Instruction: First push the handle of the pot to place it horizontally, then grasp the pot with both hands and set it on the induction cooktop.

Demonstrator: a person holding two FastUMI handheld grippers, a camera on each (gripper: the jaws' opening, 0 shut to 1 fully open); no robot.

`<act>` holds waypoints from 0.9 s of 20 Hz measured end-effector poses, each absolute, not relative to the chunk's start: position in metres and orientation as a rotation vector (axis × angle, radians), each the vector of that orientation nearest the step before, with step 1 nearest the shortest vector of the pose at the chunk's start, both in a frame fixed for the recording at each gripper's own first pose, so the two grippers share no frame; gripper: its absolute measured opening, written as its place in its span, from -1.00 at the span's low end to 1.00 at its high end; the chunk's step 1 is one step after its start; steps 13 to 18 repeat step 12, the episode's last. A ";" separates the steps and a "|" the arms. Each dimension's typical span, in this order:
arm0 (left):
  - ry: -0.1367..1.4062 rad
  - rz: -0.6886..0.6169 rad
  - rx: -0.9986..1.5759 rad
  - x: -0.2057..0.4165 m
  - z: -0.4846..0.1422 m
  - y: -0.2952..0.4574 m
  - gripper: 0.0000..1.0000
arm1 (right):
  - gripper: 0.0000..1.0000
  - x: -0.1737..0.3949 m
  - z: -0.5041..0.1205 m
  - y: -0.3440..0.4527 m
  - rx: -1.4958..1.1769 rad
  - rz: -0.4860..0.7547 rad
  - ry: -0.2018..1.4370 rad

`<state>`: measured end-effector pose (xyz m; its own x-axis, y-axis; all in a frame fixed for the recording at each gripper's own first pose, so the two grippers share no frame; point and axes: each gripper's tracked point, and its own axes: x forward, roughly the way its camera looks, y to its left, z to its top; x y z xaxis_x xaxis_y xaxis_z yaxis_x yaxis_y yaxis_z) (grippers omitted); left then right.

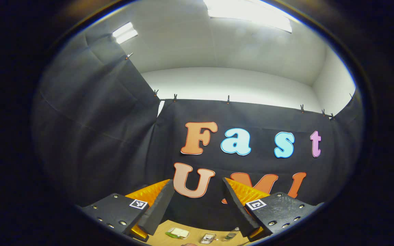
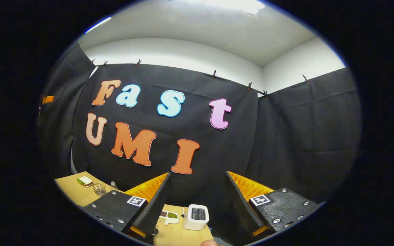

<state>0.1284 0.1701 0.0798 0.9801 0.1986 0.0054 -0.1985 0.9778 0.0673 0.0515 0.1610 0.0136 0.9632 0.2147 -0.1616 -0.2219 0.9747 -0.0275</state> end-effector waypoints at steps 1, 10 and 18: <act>-0.008 0.194 0.099 0.129 0.086 0.169 0.77 | 0.94 0.051 0.023 0.159 -0.041 0.216 0.145; -0.117 0.196 0.153 0.140 0.136 0.167 0.77 | 0.90 0.048 0.078 0.131 -0.055 0.132 0.112; -0.128 0.193 0.149 0.140 0.138 0.161 0.77 | 0.86 0.050 0.089 0.127 -0.034 0.117 0.096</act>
